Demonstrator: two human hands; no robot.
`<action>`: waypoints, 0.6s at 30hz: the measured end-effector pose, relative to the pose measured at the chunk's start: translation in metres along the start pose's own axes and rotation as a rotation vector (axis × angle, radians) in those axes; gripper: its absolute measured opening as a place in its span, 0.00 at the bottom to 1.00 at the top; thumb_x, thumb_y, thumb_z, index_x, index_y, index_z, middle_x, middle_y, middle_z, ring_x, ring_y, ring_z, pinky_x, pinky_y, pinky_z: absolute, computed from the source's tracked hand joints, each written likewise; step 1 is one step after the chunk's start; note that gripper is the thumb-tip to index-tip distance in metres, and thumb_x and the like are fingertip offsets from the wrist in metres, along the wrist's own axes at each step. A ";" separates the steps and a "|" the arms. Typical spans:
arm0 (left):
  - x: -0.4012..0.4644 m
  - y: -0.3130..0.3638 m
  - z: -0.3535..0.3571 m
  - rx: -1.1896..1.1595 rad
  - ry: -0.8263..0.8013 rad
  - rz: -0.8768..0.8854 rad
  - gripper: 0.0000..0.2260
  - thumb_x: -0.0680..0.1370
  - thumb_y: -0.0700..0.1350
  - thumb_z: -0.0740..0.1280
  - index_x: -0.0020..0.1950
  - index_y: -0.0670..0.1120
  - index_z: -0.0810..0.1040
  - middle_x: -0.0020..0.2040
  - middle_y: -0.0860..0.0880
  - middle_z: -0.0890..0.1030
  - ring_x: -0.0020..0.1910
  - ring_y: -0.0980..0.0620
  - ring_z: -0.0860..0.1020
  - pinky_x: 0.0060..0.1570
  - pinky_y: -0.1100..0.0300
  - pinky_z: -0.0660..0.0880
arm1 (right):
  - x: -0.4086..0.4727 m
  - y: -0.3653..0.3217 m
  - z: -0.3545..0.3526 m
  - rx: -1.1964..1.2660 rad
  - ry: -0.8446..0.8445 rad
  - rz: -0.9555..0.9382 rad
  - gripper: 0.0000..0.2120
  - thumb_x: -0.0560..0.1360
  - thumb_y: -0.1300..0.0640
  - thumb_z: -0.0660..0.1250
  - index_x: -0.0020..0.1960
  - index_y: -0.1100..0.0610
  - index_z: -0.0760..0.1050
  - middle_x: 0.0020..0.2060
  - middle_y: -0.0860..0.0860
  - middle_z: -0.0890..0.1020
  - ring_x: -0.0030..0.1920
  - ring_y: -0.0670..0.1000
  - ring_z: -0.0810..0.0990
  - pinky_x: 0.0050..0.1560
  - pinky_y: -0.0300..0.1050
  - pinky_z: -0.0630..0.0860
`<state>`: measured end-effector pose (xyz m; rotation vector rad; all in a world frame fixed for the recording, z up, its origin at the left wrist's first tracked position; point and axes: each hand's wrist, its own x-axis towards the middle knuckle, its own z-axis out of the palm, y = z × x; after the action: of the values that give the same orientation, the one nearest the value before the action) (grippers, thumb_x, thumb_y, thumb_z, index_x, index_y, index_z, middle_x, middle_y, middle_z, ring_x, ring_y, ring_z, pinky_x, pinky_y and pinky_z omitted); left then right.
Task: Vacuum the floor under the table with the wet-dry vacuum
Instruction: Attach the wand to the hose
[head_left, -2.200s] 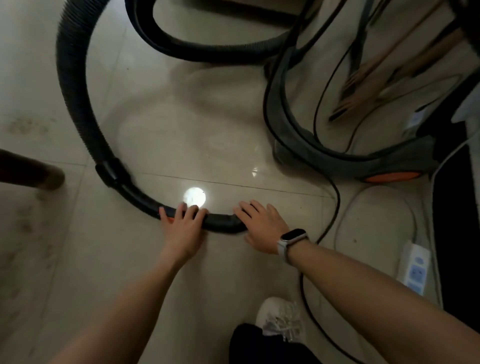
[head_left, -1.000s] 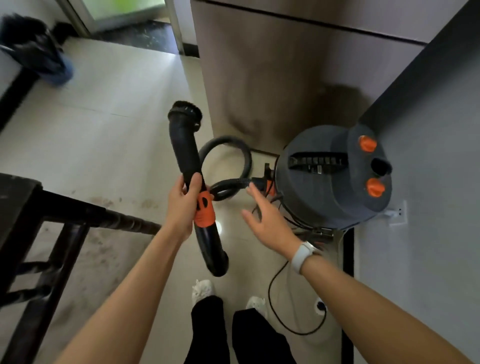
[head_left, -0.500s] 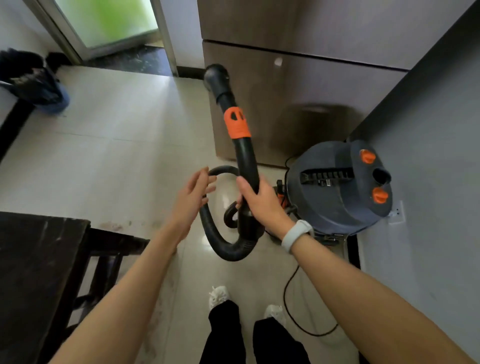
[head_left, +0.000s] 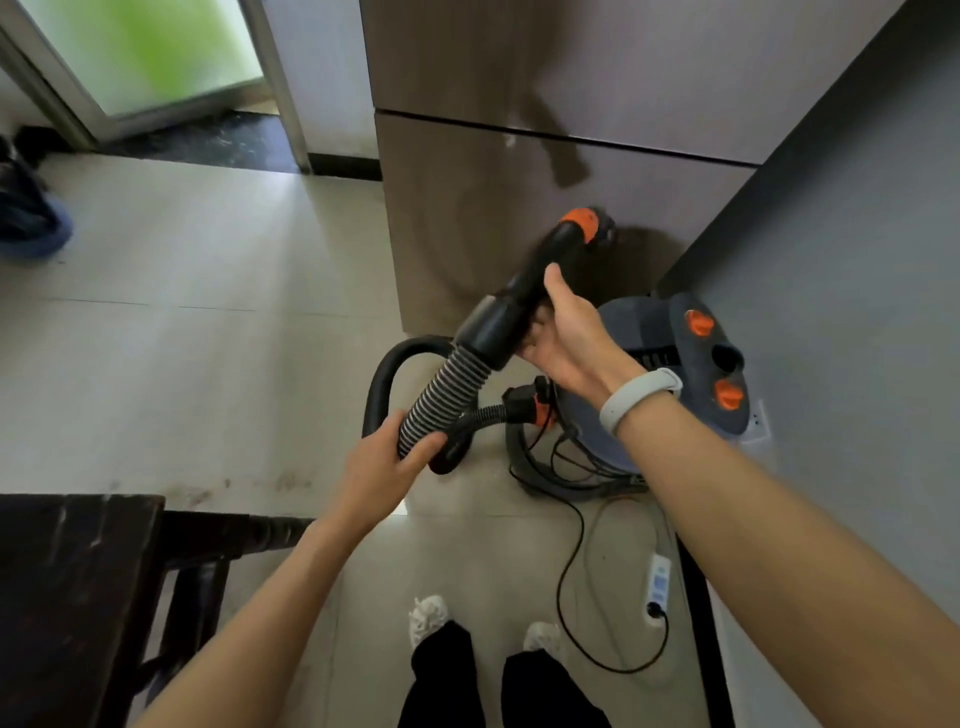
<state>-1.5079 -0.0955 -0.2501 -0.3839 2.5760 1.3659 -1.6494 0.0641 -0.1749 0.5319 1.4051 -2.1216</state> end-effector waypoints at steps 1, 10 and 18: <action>0.001 0.005 -0.002 -0.068 0.015 0.005 0.10 0.77 0.56 0.62 0.50 0.50 0.72 0.39 0.50 0.78 0.37 0.52 0.77 0.37 0.57 0.75 | 0.002 0.003 0.001 -0.001 -0.023 0.012 0.22 0.82 0.48 0.51 0.69 0.62 0.66 0.62 0.60 0.76 0.55 0.57 0.78 0.51 0.52 0.77; -0.023 0.023 -0.033 -0.661 -0.009 -0.159 0.22 0.75 0.59 0.60 0.36 0.40 0.74 0.26 0.44 0.76 0.24 0.48 0.75 0.34 0.55 0.75 | -0.005 0.054 0.005 -0.280 -0.148 0.110 0.20 0.82 0.52 0.54 0.73 0.56 0.62 0.66 0.53 0.74 0.59 0.53 0.77 0.61 0.53 0.72; -0.031 0.020 -0.043 -1.157 0.066 -0.405 0.21 0.79 0.60 0.56 0.46 0.42 0.73 0.29 0.47 0.74 0.26 0.51 0.74 0.37 0.54 0.77 | -0.057 0.112 0.006 -0.745 -0.275 0.145 0.18 0.82 0.58 0.52 0.71 0.57 0.66 0.62 0.52 0.76 0.63 0.48 0.72 0.67 0.45 0.63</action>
<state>-1.4875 -0.1157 -0.2016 -1.0234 1.3223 2.4878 -1.5348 0.0354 -0.2190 0.0389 1.7716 -1.3439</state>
